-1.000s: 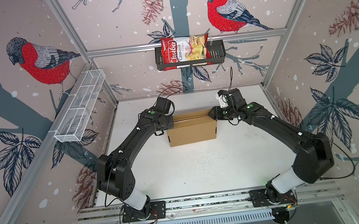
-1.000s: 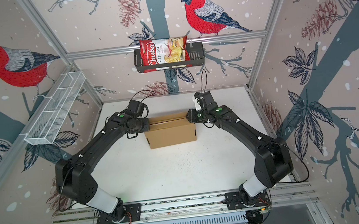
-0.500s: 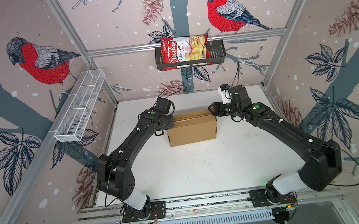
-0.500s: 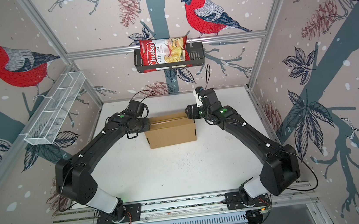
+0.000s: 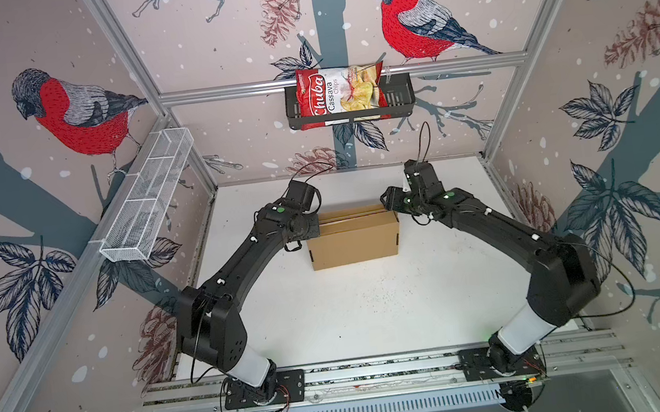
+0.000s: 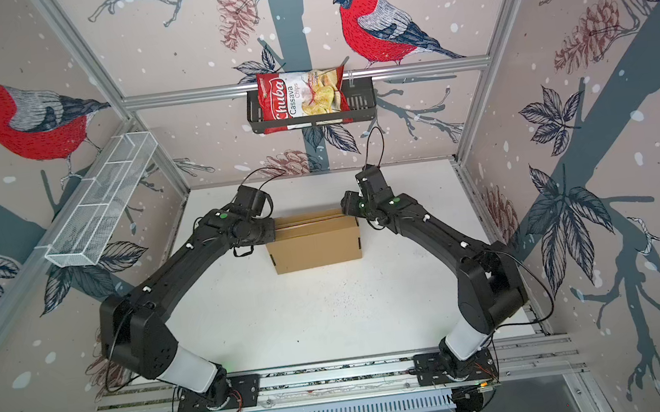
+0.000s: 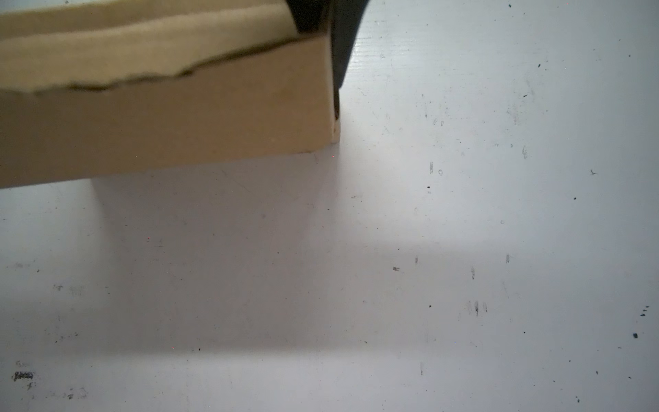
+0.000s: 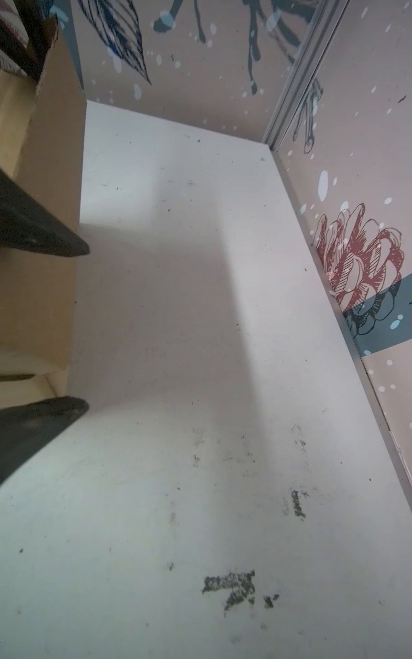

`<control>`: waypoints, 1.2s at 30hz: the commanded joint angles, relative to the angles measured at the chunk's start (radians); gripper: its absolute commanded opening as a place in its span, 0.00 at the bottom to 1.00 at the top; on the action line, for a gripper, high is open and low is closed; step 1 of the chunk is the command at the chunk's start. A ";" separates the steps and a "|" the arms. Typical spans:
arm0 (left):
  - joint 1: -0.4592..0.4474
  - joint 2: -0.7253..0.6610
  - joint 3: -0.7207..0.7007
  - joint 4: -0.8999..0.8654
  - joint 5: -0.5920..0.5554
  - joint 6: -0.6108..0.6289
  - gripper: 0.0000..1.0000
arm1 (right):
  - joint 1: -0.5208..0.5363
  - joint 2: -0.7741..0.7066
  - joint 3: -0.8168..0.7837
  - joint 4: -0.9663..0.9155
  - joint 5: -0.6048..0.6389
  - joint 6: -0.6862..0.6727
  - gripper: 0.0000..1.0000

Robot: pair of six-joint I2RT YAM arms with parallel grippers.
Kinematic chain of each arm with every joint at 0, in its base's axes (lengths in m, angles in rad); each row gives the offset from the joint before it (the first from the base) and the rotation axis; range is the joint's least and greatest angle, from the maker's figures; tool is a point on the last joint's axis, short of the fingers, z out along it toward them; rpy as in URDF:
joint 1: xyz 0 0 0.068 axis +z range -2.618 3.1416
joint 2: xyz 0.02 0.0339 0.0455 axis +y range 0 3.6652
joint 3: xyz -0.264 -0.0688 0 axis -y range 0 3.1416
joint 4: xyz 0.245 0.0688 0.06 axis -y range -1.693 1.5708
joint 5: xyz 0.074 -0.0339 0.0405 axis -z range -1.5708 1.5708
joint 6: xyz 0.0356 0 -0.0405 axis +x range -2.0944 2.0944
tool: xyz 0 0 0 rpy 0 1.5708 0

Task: Assemble paper box
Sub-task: Fold and tuck the lid into the gap.

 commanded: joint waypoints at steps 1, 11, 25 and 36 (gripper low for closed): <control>-0.005 0.005 -0.016 -0.115 0.036 0.008 0.07 | 0.009 -0.020 -0.034 0.049 -0.002 0.049 0.60; -0.006 -0.030 -0.018 -0.080 0.084 0.000 0.33 | 0.017 -0.066 -0.132 0.113 0.017 0.073 0.60; 0.075 -0.155 0.030 -0.055 0.335 -0.121 0.61 | 0.028 -0.083 -0.178 0.153 0.048 0.039 0.60; 0.125 -0.211 -0.078 0.129 0.361 -0.367 0.58 | 0.040 -0.081 -0.184 0.153 0.057 0.019 0.60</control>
